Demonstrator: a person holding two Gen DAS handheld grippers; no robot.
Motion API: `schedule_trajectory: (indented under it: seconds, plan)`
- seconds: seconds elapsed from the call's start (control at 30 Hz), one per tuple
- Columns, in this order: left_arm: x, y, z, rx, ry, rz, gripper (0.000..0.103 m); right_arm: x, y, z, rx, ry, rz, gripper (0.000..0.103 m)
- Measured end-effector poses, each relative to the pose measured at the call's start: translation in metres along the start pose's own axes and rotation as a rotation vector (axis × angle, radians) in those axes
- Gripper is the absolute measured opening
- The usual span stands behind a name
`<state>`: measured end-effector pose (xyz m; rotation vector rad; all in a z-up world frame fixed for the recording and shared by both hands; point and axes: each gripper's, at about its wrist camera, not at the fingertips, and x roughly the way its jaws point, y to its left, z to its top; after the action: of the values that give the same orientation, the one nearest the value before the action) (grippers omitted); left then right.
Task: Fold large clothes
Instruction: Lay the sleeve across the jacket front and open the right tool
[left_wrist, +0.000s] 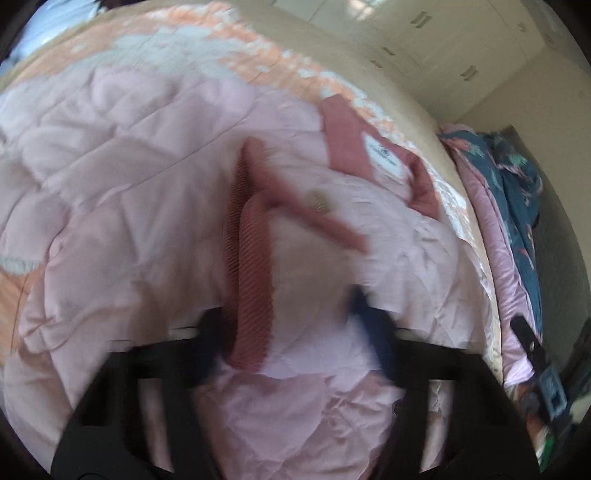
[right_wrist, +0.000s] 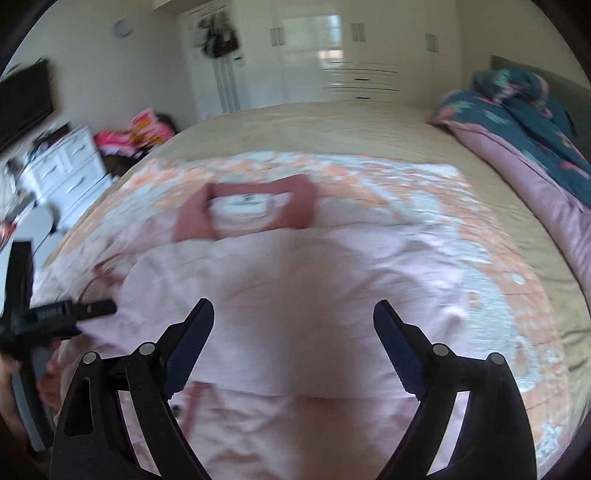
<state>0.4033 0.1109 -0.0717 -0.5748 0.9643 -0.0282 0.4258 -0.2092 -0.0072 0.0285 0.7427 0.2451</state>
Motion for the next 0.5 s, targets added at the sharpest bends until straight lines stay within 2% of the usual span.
schedule_trajectory:
  seconds: [0.07, 0.17, 0.23, 0.27, 0.33, 0.43, 0.5]
  plan:
    - [-0.009, -0.007, 0.000, 0.041, -0.045, -0.002, 0.019, -0.002, -0.020, 0.000, 0.042, -0.009, -0.016, 0.087]
    - [-0.038, -0.026, 0.010, 0.115, -0.151, -0.022, 0.017, 0.005, -0.040, -0.002, 0.098, 0.016, -0.012, 0.087]
    - [-0.058, -0.036, 0.015, 0.190, -0.246, 0.020, 0.017, 0.014, -0.043, -0.006, 0.093, 0.035, -0.018, 0.087]
    - [-0.060, -0.036, 0.016, 0.206, -0.258, 0.038, 0.018, 0.016, -0.043, -0.008, 0.083, 0.044, -0.023, 0.087]
    - [-0.048, -0.027, 0.015, 0.226, -0.249, 0.119, 0.019, 0.025, -0.041, -0.010, 0.074, 0.069, -0.012, 0.087]
    - [-0.020, -0.006, 0.012, 0.206, -0.167, 0.235, 0.018, 0.034, -0.035, -0.017, 0.054, 0.111, -0.001, 0.087]
    - [-0.010, 0.004, 0.010, 0.187, -0.136, 0.264, 0.019, 0.039, -0.031, -0.019, 0.041, 0.130, -0.008, 0.087]
